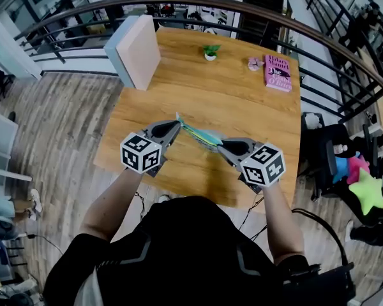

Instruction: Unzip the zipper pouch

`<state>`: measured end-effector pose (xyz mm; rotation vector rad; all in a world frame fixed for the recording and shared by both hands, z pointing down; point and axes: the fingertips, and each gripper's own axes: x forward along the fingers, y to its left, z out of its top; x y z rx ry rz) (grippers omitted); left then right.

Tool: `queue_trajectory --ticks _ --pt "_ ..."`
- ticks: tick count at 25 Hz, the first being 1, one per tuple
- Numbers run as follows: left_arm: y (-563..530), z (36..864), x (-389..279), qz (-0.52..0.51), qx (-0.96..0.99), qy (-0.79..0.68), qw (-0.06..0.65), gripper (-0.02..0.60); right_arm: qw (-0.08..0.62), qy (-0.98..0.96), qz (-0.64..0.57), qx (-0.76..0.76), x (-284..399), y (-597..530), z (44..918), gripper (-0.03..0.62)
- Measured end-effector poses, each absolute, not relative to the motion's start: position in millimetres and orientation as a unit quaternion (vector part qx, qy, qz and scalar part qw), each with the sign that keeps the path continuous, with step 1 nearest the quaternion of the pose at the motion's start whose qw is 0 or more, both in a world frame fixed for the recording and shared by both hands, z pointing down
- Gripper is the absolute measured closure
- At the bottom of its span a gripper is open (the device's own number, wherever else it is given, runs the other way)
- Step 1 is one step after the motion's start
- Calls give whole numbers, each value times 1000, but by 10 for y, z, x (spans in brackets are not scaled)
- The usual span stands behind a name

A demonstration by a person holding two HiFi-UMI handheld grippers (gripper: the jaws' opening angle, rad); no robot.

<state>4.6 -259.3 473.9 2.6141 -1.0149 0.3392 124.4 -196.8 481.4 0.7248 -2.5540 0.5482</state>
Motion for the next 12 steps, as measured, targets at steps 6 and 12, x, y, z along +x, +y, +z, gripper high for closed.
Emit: queue_trajectory --ticks 6,12 --pt "-2661 4824 -56 129 906 -368 163 552 219 -915 201 273 1338 -1986 4875 542" --pt "-2695 4878 -53 141 906 -365 161 552 219 -909 213 283 1386 -2008 4939 542"
